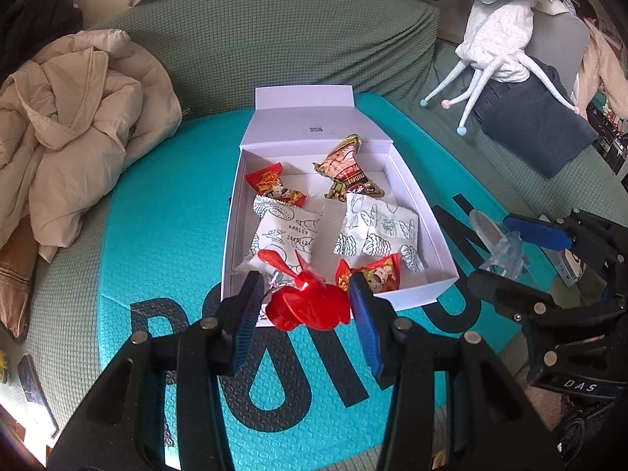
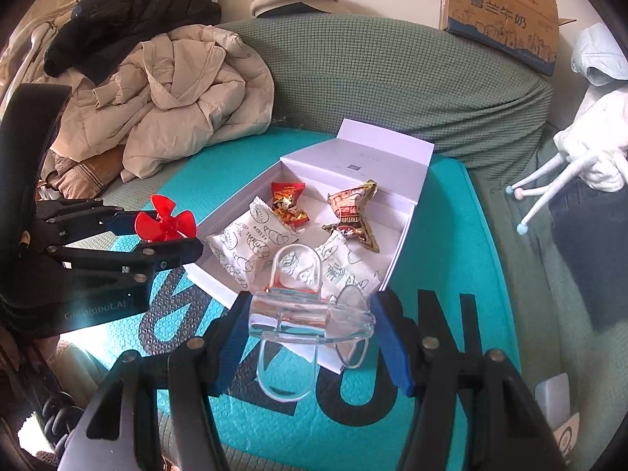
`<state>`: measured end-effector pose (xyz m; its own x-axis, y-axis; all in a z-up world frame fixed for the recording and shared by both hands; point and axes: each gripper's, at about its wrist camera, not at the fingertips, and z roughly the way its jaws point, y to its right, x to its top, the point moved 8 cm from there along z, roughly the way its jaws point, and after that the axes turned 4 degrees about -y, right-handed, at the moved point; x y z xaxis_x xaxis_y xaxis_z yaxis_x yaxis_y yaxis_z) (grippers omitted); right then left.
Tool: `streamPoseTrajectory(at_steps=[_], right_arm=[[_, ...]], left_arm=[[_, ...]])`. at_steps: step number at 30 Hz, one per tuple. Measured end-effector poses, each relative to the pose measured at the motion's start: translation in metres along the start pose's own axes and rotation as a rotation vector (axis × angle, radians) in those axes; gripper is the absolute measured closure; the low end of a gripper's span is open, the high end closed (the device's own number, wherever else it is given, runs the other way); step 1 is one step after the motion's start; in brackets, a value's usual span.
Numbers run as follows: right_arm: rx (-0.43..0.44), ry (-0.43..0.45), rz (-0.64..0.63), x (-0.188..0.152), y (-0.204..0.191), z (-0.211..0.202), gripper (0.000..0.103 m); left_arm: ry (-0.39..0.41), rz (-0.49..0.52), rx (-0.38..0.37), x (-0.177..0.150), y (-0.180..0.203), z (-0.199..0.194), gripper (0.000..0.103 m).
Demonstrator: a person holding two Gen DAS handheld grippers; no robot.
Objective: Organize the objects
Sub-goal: 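Lower the red clip and clear stand down into the white box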
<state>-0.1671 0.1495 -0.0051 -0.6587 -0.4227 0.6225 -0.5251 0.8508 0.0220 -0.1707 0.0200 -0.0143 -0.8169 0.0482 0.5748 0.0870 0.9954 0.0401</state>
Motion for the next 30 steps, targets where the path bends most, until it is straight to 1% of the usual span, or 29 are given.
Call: streamPoseTrajectory(at_steps=[7, 13, 22, 28, 30], right_arm=[[-0.001, 0.018, 0.003, 0.027, 0.017, 0.018, 0.041], [-0.004, 0.019, 0.004, 0.049, 0.028, 0.032, 0.041], [-0.012, 0.042, 0.004, 0.08, 0.042, 0.042, 0.041], [0.016, 0.059, -0.006, 0.103, 0.044, 0.049, 0.041], [0.031, 0.061, -0.005, 0.111, 0.045, 0.055, 0.041]], left_arm=[[0.004, 0.007, -0.006, 0.027, 0.0, 0.025, 0.06], [0.01, -0.014, -0.001, 0.052, -0.007, 0.045, 0.06], [0.028, -0.007, 0.001, 0.088, -0.01, 0.065, 0.06], [0.037, 0.015, -0.006, 0.107, -0.009, 0.073, 0.06], [0.023, 0.024, -0.014, 0.111, -0.009, 0.079, 0.06]])
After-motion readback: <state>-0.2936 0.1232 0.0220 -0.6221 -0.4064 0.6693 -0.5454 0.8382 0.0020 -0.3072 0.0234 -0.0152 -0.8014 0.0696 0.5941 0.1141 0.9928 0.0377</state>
